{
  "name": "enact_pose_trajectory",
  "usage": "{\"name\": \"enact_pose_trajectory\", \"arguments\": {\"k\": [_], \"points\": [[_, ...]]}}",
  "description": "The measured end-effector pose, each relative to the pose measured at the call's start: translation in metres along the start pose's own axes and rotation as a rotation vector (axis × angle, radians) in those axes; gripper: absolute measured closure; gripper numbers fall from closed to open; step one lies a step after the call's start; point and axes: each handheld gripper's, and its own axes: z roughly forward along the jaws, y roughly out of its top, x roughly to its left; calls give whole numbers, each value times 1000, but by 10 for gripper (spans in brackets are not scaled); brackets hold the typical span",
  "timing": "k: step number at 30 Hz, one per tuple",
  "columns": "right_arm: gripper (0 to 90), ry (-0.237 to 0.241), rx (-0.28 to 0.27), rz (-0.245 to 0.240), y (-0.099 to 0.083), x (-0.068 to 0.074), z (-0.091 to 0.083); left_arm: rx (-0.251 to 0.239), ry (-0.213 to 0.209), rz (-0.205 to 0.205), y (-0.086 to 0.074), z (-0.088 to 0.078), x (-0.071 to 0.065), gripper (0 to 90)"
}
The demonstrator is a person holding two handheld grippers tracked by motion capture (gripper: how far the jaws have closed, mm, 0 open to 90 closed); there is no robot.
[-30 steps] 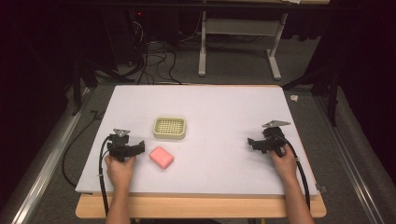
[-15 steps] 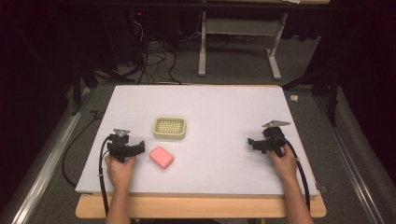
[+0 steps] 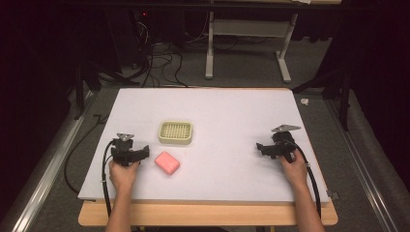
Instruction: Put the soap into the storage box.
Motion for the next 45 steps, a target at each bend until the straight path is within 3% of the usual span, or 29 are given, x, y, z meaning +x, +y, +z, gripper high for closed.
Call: {"name": "enact_pose_trajectory", "arguments": {"k": [26,45], "points": [[145,0,0,0,0,0,0,-18,-8,-4,-1,-3,1,136],[145,1,0,1,0,0,0,-46,-20,6,0,-19,6,114]]}}
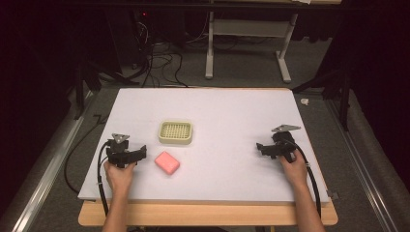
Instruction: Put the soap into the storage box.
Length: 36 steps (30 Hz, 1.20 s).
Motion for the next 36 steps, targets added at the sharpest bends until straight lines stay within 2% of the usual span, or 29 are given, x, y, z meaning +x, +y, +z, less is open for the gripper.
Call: {"name": "enact_pose_trajectory", "arguments": {"k": [12,19,36], "points": [[145,0,0,0,0,0,0,-29,-25,36,8,-16,-6,103],[145,0,0,0,0,0,0,-53,-60,62,11,-25,-13,103],[145,0,0,0,0,0,0,-73,-127,109,10,-40,-26,94]]}}
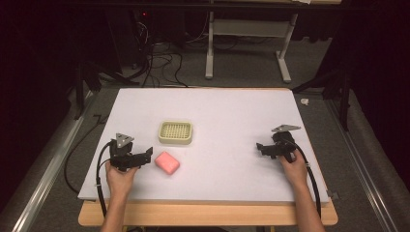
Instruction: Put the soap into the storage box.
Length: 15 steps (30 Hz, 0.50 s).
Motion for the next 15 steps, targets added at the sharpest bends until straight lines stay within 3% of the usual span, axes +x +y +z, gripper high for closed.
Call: {"name": "enact_pose_trajectory", "arguments": {"k": [15], "points": [[145,0,0,0,0,0,0,3,-57,39,1,-1,-17,80]]}}
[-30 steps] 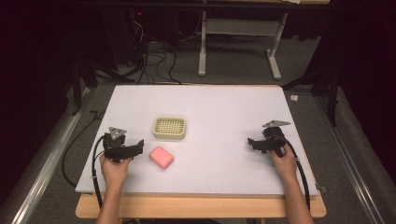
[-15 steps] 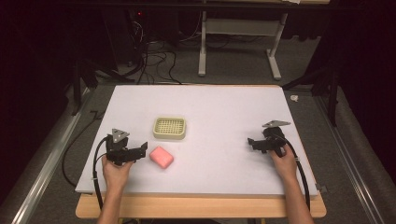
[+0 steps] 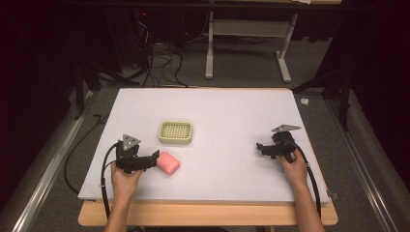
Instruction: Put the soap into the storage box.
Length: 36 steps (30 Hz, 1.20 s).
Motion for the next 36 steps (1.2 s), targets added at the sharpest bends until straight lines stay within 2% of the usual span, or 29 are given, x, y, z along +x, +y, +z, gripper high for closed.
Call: {"name": "enact_pose_trajectory", "arguments": {"k": [17,36], "points": [[145,-1,0,0,0,0,0,-5,-56,37,1,0,-18,70],[145,-1,0,0,0,0,0,34,-100,101,-3,11,-41,45]]}}
